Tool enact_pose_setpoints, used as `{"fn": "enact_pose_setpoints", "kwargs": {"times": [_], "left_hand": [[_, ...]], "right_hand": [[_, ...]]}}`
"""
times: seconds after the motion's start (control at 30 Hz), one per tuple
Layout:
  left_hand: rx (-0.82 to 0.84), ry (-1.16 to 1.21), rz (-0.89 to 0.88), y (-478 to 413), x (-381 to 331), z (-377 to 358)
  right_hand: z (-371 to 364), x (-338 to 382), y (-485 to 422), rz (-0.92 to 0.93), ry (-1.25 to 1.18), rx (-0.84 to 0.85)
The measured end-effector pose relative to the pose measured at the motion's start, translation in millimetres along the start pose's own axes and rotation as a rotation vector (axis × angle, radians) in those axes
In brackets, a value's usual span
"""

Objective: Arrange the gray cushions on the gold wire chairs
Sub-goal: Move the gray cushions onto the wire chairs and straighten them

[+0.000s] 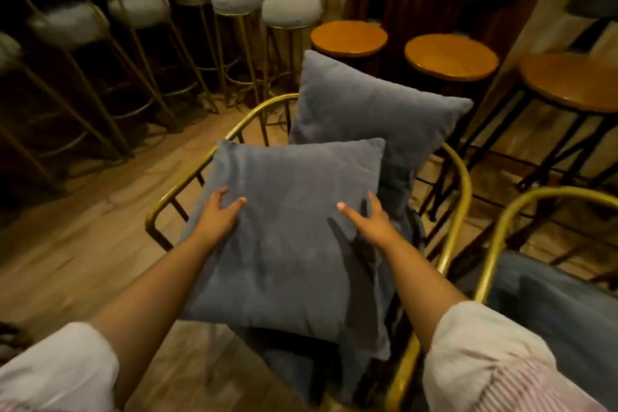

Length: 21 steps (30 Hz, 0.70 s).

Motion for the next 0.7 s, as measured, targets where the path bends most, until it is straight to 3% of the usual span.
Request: {"fn": "enact_pose_setpoints", "kwargs": {"times": [0.13, 0.23, 0.33, 0.53, 0.7], "left_hand": [[0.089, -0.01, 0.09, -55, 43, 8], [0.144, -0.016, 0.098, -85, 72, 9], [0.108, 0.046, 0.16, -99, 97, 15], [0.09, 0.183, 0.343, -91, 137, 22], [-0.027, 0.17, 0.319, -76, 109, 36]], "right_hand": [[-28, -10, -38, -0.131, 0.033, -0.068], [-26, -27, -56, -0.14, -0.176, -0.142], [-23, -46, -72, -0.208, -0.318, -0.164], [-23, -69, -78, -0.302, -0.372, -0.161], [-17, -49, -56, -0.315, -0.456, -0.052]]}}
Point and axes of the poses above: each hand's wrist, its own y-axis away from the middle knuckle, its own z-axis out of the back of the hand, x = y × z, the point moved 9 cm from there along -y, towards the middle knuckle, and after that the axes turned 12 degrees about -z, right-handed, at the moved point
